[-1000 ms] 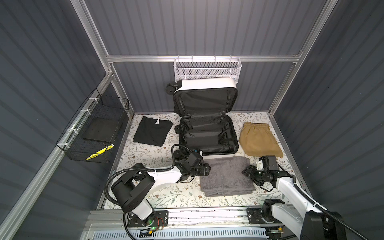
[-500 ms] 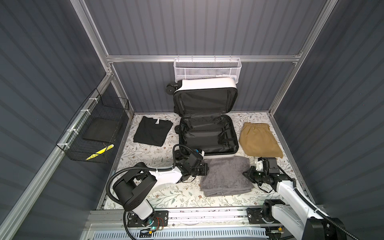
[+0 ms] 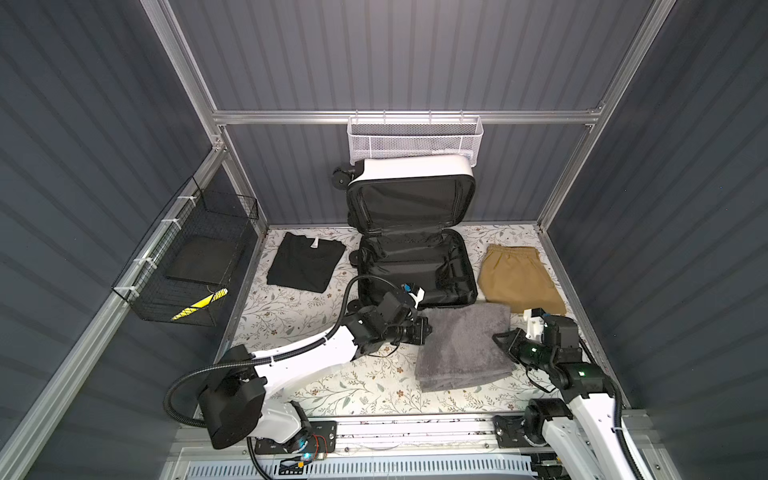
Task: Pack the luggage
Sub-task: 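Lift the grey towel with both grippers and carry it over the suitcase, then lower the towel into the suitcase base and open both grippers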
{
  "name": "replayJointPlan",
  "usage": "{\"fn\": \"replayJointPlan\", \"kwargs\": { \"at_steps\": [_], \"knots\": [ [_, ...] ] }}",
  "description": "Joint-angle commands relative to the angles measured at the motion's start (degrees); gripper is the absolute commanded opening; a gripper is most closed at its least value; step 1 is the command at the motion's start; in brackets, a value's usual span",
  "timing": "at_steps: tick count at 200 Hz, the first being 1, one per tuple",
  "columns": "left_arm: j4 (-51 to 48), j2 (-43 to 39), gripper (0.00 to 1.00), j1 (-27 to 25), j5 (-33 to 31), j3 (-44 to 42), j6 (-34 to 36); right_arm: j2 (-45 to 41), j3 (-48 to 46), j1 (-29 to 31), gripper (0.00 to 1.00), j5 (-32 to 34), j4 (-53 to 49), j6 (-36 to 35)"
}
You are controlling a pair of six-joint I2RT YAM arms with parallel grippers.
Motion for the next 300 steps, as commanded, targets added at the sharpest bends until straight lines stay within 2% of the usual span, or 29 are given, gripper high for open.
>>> {"fn": "replayJointPlan", "kwargs": {
  "at_steps": [1, 35, 77, 125, 186, 234, 300],
  "knots": [
    [-7.8, -2.0, 0.0, -0.2, -2.2, 4.8, 3.9, -1.5, 4.7, 0.2, 0.0, 0.0, -3.4, 1.0],
    [-13.4, -2.1, 0.0, 1.7, -5.3, 11.4, 7.0, 0.6, 10.0, 0.2, 0.0, -0.7, -3.5, 0.5],
    [-13.9, -0.5, 0.0, 12.7, 0.2, 15.8, 8.9, 9.2, 16.2, 0.3, 0.0, -2.6, 1.4, -0.1],
    [-16.2, 7.0, 0.0, 21.9, 1.9, 23.6, 13.8, 25.2, 23.5, 1.5, 0.0, -3.8, 11.3, 1.7],
    [-15.2, 17.3, 0.0, 31.8, 4.4, 32.4, 16.8, 49.1, 38.0, 7.0, 0.0, -1.4, 18.9, 1.9],
    [-16.7, 26.4, 0.0, 35.7, 4.2, 38.6, 20.4, 63.6, 47.1, 9.6, 0.0, 0.0, 21.4, 2.0],
    [-16.8, 34.2, 0.0, 36.7, 3.1, 39.4, 23.3, 74.0, 48.8, 11.5, 0.0, 2.3, 24.6, 0.1]
  ]
}}
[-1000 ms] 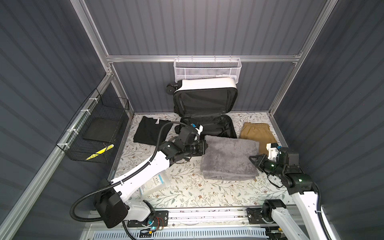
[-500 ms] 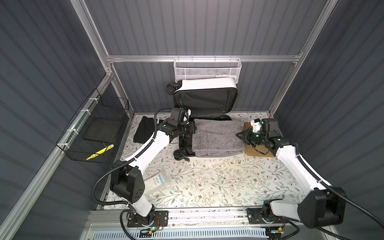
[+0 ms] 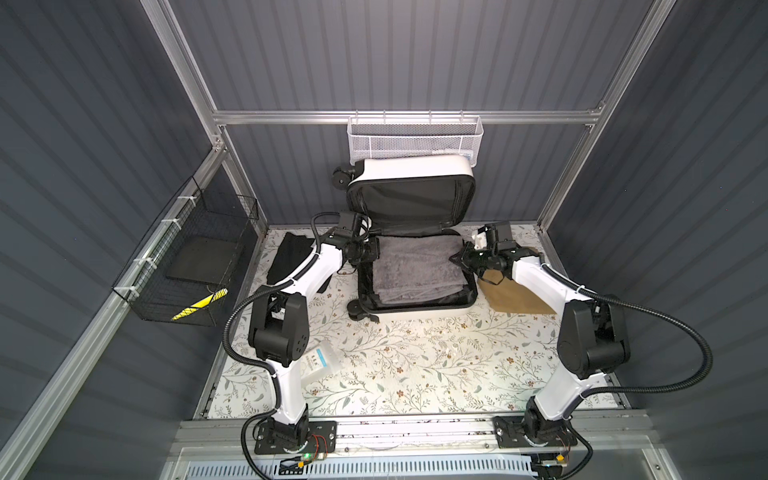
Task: Pack the luggage
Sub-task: 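Lower the towel into the suitcase base and open both grippers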
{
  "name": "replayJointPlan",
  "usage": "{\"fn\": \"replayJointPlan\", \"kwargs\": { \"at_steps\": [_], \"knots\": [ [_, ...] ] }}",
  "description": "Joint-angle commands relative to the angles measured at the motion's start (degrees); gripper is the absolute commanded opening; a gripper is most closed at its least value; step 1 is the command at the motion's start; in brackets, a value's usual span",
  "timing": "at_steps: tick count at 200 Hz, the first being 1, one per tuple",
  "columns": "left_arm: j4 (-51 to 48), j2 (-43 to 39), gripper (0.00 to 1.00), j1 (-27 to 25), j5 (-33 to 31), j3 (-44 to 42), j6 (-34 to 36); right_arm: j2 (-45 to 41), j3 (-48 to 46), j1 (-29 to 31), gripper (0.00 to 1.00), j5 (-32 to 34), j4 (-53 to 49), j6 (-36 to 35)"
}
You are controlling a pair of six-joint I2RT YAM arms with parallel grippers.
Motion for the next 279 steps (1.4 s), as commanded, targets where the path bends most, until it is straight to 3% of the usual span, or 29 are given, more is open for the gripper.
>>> {"fn": "replayJointPlan", "kwargs": {
  "at_steps": [1, 56, 75, 102, 132, 159, 196, 201, 247, 279],
  "knots": [
    [-1.3, 1.5, 0.0, 1.0, -2.0, 1.6, 2.7, 2.3, 1.8, 0.4, 0.0, 2.1, 2.0, -1.5],
    [-1.7, 5.0, 0.0, 1.1, -2.9, 1.9, 4.2, 7.4, 2.0, 2.0, 0.0, 4.0, 2.3, -2.2],
    [-2.2, 6.0, 0.0, 1.2, -3.1, 2.3, 4.6, 8.8, 3.7, 2.3, 0.26, 3.9, 0.7, -2.8],
    [-3.6, 7.2, 0.0, 1.3, -3.3, 3.7, 5.1, 7.8, 5.3, 2.4, 0.49, 4.8, -2.4, -4.6],
    [-4.4, 6.6, 0.29, 1.5, -3.7, 5.2, 5.2, 4.2, 7.0, 2.3, 0.64, 8.8, -6.6, -7.0],
    [-5.6, 5.2, 0.7, 1.5, -3.8, 6.8, 5.1, 0.7, 8.1, 2.2, 0.67, 11.1, -10.2, -8.5],
    [-5.2, 1.7, 0.9, 1.5, -2.3, 7.3, 3.4, -2.9, 7.4, 2.5, 0.68, 10.0, -10.2, -7.7],
    [-4.5, 1.1, 0.98, 1.5, -1.5, 7.0, 2.9, -3.1, 7.2, 2.7, 0.68, 9.5, -9.9, -7.4],
    [0.4, -1.2, 1.0, 0.2, 5.1, 3.0, -2.6, 0.2, 8.0, 5.8, 0.68, 6.6, -6.7, -4.3],
    [3.1, -0.4, 1.0, -1.5, 5.4, -1.1, -4.2, 4.9, 8.0, 7.5, 0.68, 3.8, -2.5, -1.5]
  ]
}}
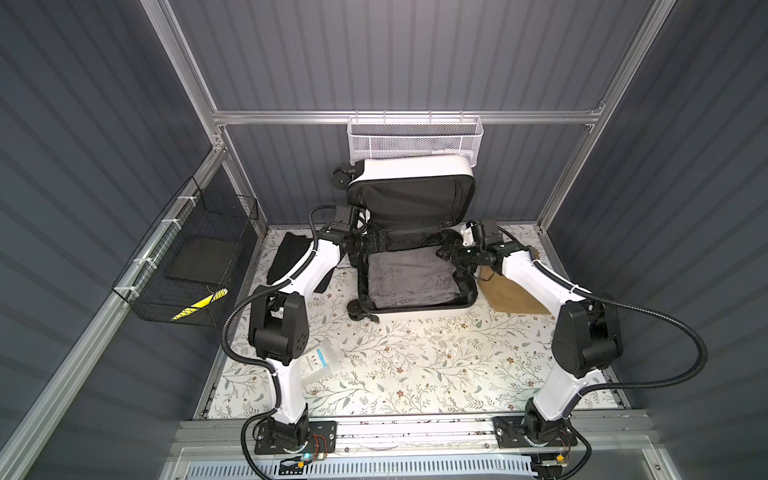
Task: Pack the luggage
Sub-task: 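Lower the towel into the suitcase base and open both grippers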
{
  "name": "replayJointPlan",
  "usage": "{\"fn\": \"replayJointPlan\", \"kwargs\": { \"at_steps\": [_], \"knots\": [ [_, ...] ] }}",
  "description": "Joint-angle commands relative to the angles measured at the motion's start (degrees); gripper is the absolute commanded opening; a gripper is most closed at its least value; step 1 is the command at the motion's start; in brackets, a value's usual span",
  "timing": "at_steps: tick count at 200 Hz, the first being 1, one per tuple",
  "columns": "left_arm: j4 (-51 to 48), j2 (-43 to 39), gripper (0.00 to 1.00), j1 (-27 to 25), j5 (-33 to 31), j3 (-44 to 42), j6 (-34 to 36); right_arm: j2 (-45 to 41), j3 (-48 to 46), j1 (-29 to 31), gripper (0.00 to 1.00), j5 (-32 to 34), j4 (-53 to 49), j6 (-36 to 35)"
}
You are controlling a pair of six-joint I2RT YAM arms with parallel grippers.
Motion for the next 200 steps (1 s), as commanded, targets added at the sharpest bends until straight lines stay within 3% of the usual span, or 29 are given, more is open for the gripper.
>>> {"fn": "replayJointPlan", "kwargs": {
  "at_steps": [1, 86, 145, 200],
  "knots": [
    [1.7, 0.6, 1.0, -1.5, 2.3, -3.7, -2.6, 3.7, 1.2, 1.1, 0.68, -3.4, 3.3, 3.0],
    [3.9, 4.6, 1.0, -2.3, 3.5, -9.2, -3.2, 6.7, -2.4, -0.1, 0.68, -0.5, 5.1, 5.0],
    [2.4, 1.5, 1.0, -2.3, 3.1, -8.1, -2.3, -0.1, -3.5, 0.0, 0.68, -0.1, 4.1, 3.1],
    [2.6, -0.9, 1.0, -2.9, 3.2, -9.3, -2.5, 3.8, -6.8, -0.1, 0.69, 0.2, 6.3, 4.7]
  ]
}}
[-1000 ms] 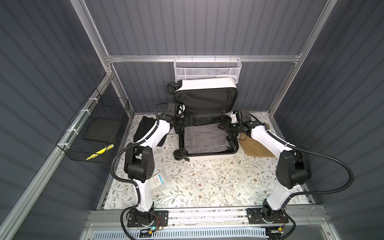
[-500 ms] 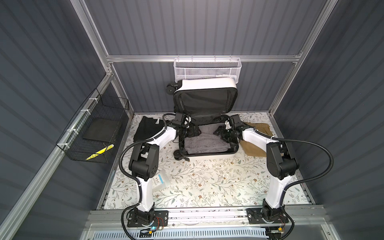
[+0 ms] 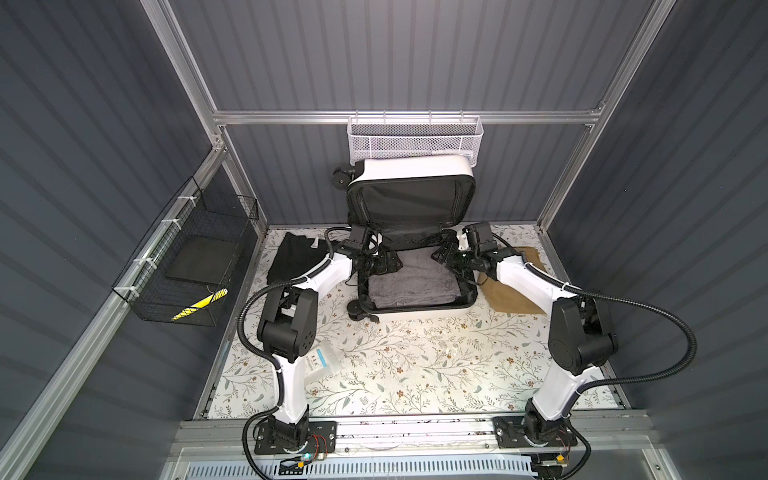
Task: Pack the luggage
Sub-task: 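Lower the towel into the suitcase base and open both grippers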
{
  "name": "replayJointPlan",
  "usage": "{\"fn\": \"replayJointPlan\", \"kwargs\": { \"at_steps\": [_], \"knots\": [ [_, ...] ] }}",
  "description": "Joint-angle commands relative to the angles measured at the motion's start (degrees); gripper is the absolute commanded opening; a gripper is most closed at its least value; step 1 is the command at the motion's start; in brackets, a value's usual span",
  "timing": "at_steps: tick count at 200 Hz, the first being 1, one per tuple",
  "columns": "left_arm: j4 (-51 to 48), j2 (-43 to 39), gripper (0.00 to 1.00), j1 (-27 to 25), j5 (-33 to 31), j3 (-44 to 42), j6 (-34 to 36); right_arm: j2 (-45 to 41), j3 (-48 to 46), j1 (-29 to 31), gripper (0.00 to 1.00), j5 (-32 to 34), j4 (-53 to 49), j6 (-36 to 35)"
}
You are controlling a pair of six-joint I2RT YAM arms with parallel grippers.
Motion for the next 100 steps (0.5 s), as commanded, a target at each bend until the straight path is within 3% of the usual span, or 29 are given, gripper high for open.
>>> {"fn": "replayJointPlan", "kwargs": {
  "at_steps": [1, 100],
  "knots": [
    [-1.8, -3.3, 1.0, -0.3, -0.2, -0.8, 0.6, 2.9, -1.8, -0.2, 0.68, 0.7, -0.4, 0.4],
    [-1.2, -0.7, 1.0, -1.2, -5.7, -0.3, 0.6, 3.2, -1.0, -0.5, 0.69, -0.1, -1.7, -0.7]
  ]
}}
